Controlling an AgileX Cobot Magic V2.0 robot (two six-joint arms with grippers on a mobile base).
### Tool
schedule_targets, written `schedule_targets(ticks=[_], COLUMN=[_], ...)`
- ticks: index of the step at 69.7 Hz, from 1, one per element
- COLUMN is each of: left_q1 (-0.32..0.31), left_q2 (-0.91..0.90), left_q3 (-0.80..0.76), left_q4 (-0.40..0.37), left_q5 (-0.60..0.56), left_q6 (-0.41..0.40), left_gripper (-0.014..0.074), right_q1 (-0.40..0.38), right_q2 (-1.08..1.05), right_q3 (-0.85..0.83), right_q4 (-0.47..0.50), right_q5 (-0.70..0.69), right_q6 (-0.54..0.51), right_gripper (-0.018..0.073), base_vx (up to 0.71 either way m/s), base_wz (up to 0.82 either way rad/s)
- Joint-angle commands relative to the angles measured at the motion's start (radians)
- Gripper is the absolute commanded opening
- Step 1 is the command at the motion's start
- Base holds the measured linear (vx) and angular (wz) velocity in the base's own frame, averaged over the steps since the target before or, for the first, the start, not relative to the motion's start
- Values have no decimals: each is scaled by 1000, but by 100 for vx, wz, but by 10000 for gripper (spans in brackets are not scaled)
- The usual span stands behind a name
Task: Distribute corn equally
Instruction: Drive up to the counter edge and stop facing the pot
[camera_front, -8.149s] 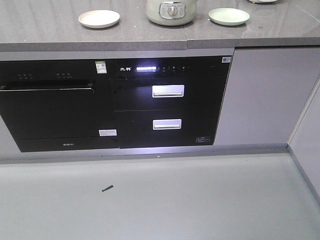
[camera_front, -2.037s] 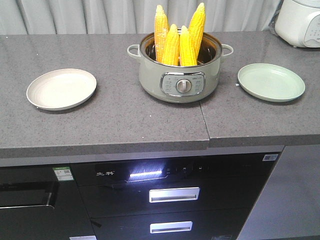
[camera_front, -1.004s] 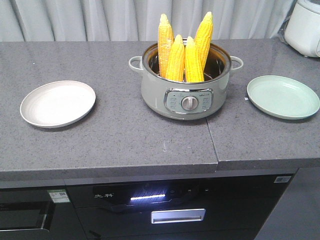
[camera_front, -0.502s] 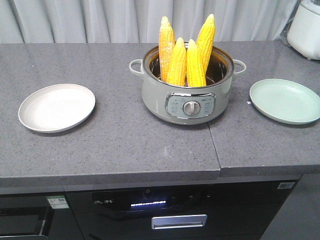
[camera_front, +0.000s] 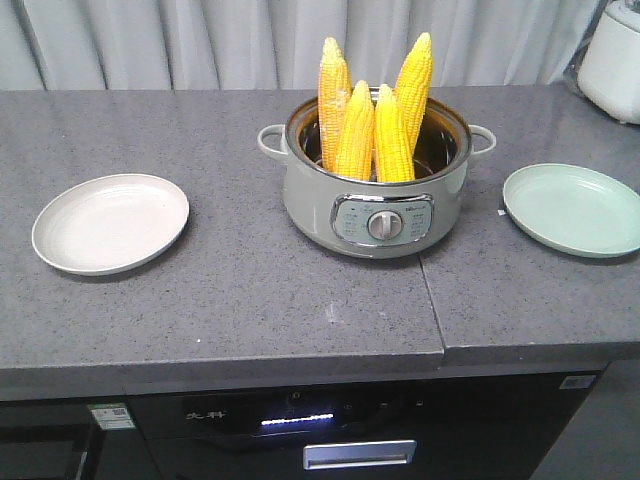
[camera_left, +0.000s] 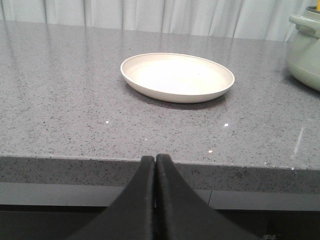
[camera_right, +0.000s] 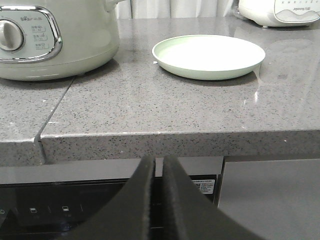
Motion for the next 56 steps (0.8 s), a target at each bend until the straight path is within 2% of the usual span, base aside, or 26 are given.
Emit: schedule_targets(ticks=[1, 56], left_q1=[-7, -7], left_q2=[-15, -15], left_q3=[0, 0], left_q4=[-5, -5], left_q5=[-78, -78], left_q6=[-4, -4], left_gripper=[-9, -9], right_q1=[-6, -6], right_q2=[-8, -8], right_q3=[6, 6], right_q4=[-9, -9], right_q5=[-72, -72], right_q6=[0, 0], right_gripper=[-11, -11], base_vx=[3, 4], base_wz=[0, 0])
